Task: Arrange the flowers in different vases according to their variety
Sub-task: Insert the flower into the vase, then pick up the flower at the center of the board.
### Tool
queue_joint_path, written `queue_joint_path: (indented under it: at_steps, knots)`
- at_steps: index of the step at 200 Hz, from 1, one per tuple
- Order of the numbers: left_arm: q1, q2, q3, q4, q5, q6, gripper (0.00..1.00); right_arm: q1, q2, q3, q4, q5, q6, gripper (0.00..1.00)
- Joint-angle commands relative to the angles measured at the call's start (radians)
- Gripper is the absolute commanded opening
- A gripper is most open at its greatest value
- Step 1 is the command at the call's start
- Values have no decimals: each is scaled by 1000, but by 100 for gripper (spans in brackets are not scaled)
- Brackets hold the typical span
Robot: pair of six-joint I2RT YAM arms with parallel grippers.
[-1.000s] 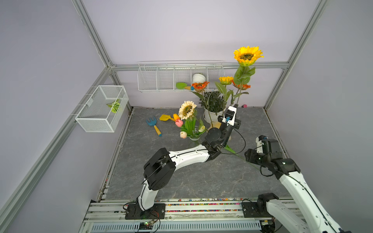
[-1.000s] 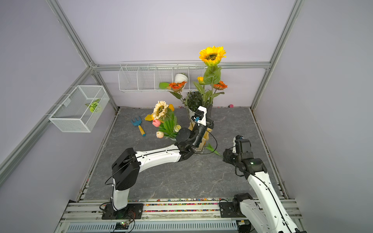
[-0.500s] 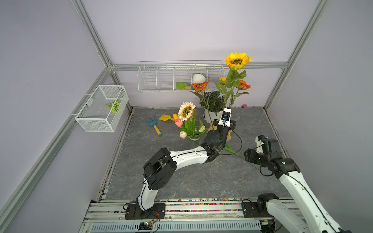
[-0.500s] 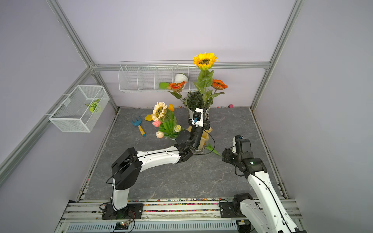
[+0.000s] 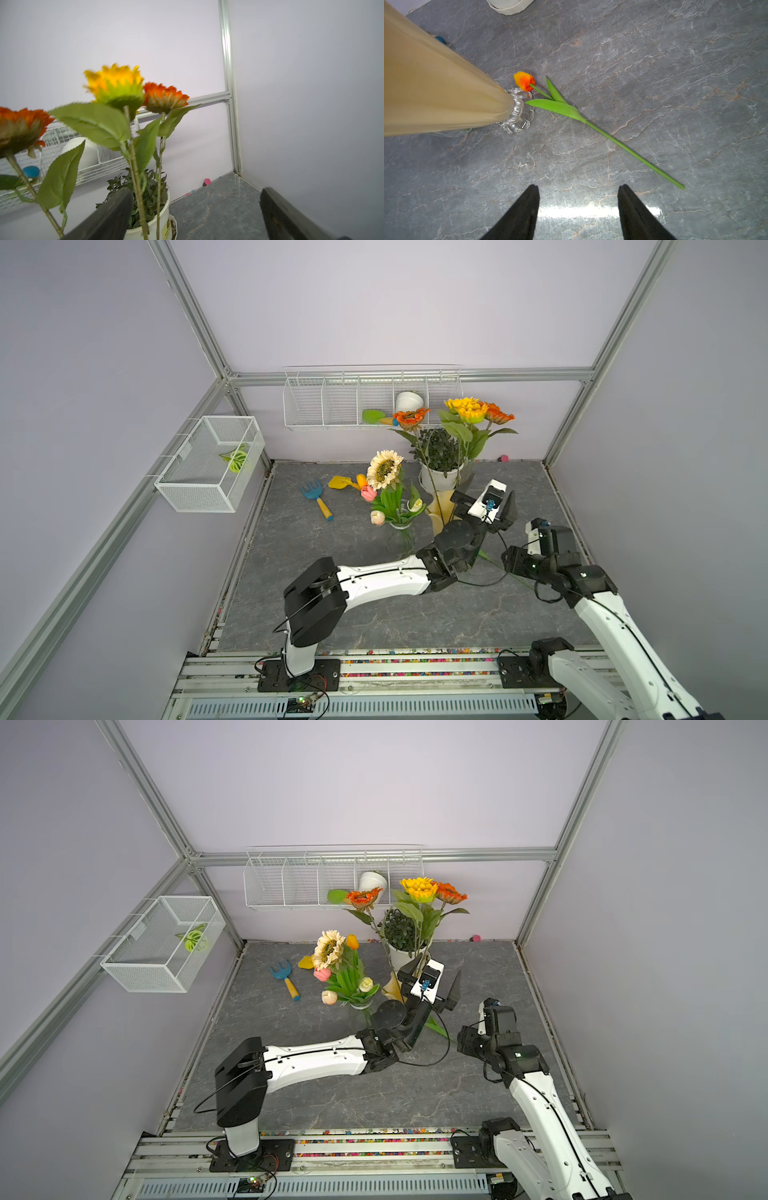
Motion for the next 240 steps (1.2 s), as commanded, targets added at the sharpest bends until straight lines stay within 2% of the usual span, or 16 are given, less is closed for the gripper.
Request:
queue_joint_path:
  at_steps: [1, 29, 68, 106, 137, 167, 207, 240]
  knots:
    - [-20, -105, 80, -215, -15, -18, 100, -3, 25, -9, 12, -17, -16, 66]
    - [-51, -205, 130, -455, -1, -74, 100, -1, 134, 22, 11, -48, -48, 67]
    - [-58, -328, 220, -829, 96, -205, 100, 5, 419, 141, -39, -139, -122, 69]
    - [-66, -455, 241, -1059, 151, -276, 100, 38, 589, 216, -50, -36, -163, 69]
    - [-66, -587, 233, -1200, 179, -323, 100, 38, 636, 265, -84, 88, -212, 68]
    - [-66, -740, 185, -1260, 193, -375, 100, 36, 665, 285, -86, 161, -267, 67]
    - [-66, -898, 162, -1341, 160, -451, 100, 37, 762, 317, -69, 94, -400, 68]
    - [-66, -933, 192, -1455, 133, -481, 100, 38, 845, 340, -55, 43, -508, 68]
